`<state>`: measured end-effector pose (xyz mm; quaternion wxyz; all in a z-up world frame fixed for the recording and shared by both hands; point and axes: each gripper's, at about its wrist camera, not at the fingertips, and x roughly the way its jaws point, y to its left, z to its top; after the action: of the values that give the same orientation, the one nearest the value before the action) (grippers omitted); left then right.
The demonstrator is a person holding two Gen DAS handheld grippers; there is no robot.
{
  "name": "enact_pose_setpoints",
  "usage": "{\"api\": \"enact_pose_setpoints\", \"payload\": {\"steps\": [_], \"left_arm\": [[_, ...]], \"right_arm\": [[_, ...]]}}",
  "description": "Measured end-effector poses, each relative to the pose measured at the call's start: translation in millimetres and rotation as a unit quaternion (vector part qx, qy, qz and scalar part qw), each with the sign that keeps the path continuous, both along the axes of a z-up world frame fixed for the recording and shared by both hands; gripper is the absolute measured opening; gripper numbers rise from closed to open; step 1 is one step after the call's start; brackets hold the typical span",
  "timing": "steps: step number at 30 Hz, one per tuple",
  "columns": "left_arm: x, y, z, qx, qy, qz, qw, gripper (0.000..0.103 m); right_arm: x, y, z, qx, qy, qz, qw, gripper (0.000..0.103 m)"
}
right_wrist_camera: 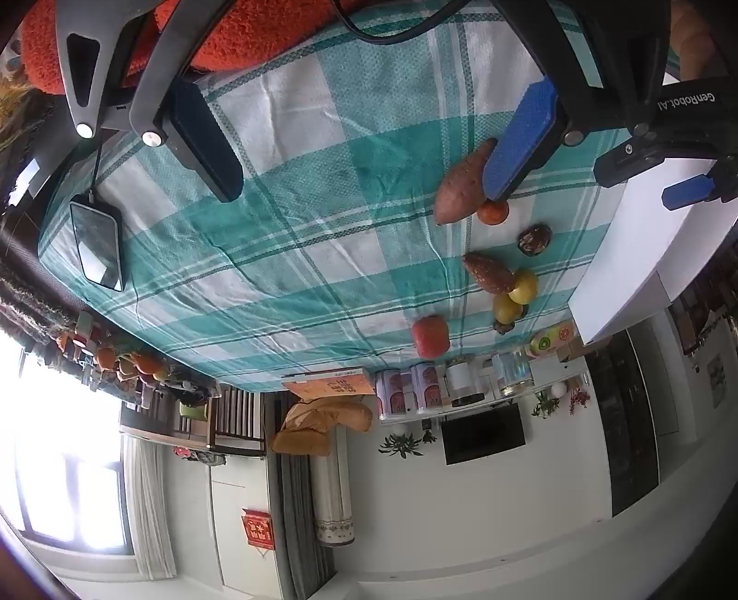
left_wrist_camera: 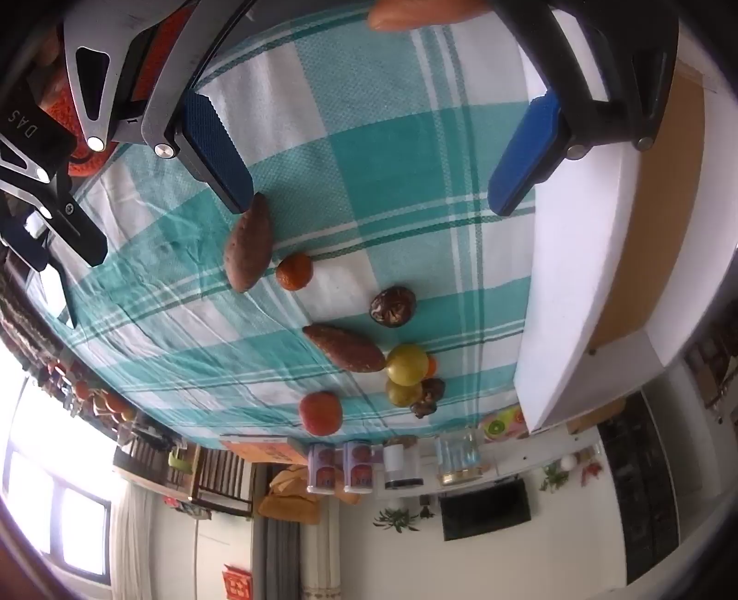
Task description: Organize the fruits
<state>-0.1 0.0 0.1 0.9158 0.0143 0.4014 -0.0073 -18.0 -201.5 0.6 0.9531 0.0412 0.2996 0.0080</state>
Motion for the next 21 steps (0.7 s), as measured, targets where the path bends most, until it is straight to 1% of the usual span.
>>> {"api": "enact_pose_setpoints", "payload": {"steps": [5,9,10,12,13,14,15,16,17,19,20,21], "left_arm": [[1,4,0,-0.001,0.001,0.007,1.0000,0.102],[1,4,-4,-0.002,0.004,0.009,1.0000,0.102],[1,5,-3,-0.002,0.003,0.010,0.9999,0.102],[0,8,0,-0.004,0.005,0.011,0.9999,0.102],[-2,7,5,-0.009,0.004,0.011,0.9999,0.102],[-4,7,12,-0.019,0.001,0.010,0.9998,0.102],[-6,9,16,-0.029,-0.006,0.009,0.9995,0.102],[-7,9,20,-0.036,-0.011,0.008,0.9993,0.102],[-6,10,22,-0.040,-0.013,0.008,0.9991,0.102],[-3,7,21,-0.038,-0.013,0.010,0.9991,0.102],[-1,6,18,-0.036,-0.007,0.012,0.9992,0.102],[1,6,13,-0.036,0.001,0.014,0.9993,0.102]], "right_arm": [[-1,-1,2,-0.002,-0.002,0.000,1.000,0.103],[-2,-3,10,-0.018,-0.003,0.000,1.000,0.103],[-1,-5,17,-0.028,0.002,-0.001,1.000,0.103],[5,-8,32,-0.064,0.044,-0.010,0.997,0.103],[9,-9,45,-0.103,0.090,-0.010,0.991,0.103],[10,-7,53,-0.143,0.133,0.003,0.981,0.103],[7,0,56,-0.184,0.162,0.028,0.969,0.103],[2,6,58,-0.213,0.170,0.053,0.961,0.103],[-3,9,60,-0.210,0.166,0.072,0.961,0.103],[-7,7,58,-0.138,0.150,0.085,0.975,0.103],[-7,5,53,-0.108,0.142,0.081,0.981,0.103],[-5,5,44,-0.088,0.131,0.074,0.985,0.103]]}}
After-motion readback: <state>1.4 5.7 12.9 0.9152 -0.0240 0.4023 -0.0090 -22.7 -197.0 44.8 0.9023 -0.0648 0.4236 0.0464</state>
